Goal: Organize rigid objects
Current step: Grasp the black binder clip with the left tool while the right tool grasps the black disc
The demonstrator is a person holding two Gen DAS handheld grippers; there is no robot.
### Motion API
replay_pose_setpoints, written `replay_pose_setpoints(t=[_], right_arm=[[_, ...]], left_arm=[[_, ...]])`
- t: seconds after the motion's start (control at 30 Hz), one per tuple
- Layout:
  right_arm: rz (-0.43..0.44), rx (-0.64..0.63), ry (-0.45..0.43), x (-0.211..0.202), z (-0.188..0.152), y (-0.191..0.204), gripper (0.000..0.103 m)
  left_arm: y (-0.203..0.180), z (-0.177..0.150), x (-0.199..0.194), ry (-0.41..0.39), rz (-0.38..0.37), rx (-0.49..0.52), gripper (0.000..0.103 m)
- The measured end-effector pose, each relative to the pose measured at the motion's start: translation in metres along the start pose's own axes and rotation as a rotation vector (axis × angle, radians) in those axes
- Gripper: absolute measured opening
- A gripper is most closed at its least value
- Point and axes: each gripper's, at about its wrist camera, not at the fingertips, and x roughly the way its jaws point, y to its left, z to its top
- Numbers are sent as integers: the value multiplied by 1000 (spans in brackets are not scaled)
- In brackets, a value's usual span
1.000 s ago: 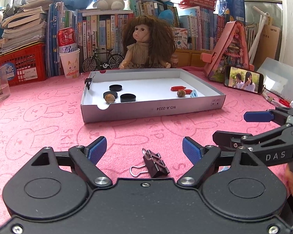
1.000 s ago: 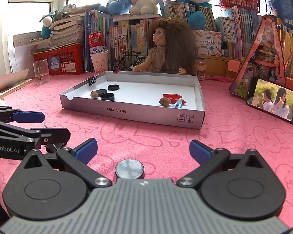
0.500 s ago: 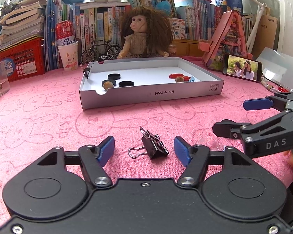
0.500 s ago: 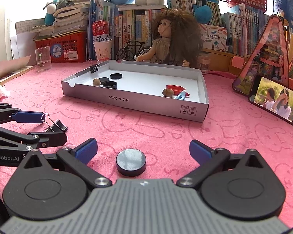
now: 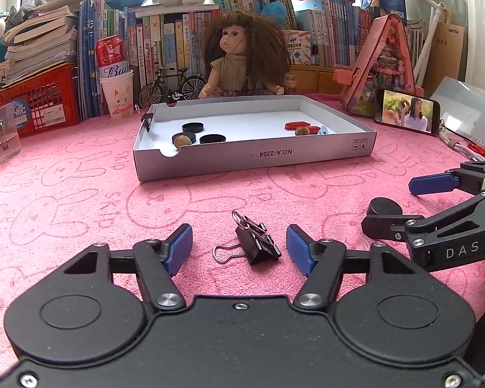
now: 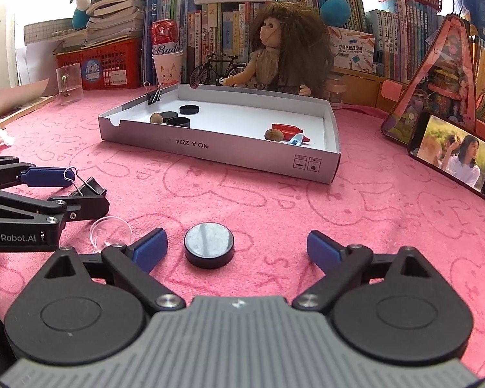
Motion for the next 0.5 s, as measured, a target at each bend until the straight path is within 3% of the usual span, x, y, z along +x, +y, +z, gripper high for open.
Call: replay_pose_setpoints(t=[0.1, 0.27, 0.3, 0.33, 0.43, 0.5], right_arm=[[3, 10, 3, 1, 0, -1, 95], [13, 8, -8, -1, -2, -1, 89], [14, 17, -14, -2, -2, -1, 83], [14, 30, -23, -4, -2, -1, 75], [5, 54, -39, -7, -1, -3, 55], [4, 53, -43, -8, 0, -3, 47]], left_arm=[[0, 0, -1, -5, -1, 3, 59], [-4, -2, -3, -25, -7, 17, 38], [-4, -2, -3, -28, -7, 14, 36], [-5, -1, -4, -29, -13, 15, 24], [-5, 2, -3, -25, -10, 3, 21], [-3, 5, -2, -21, -11, -8, 21]])
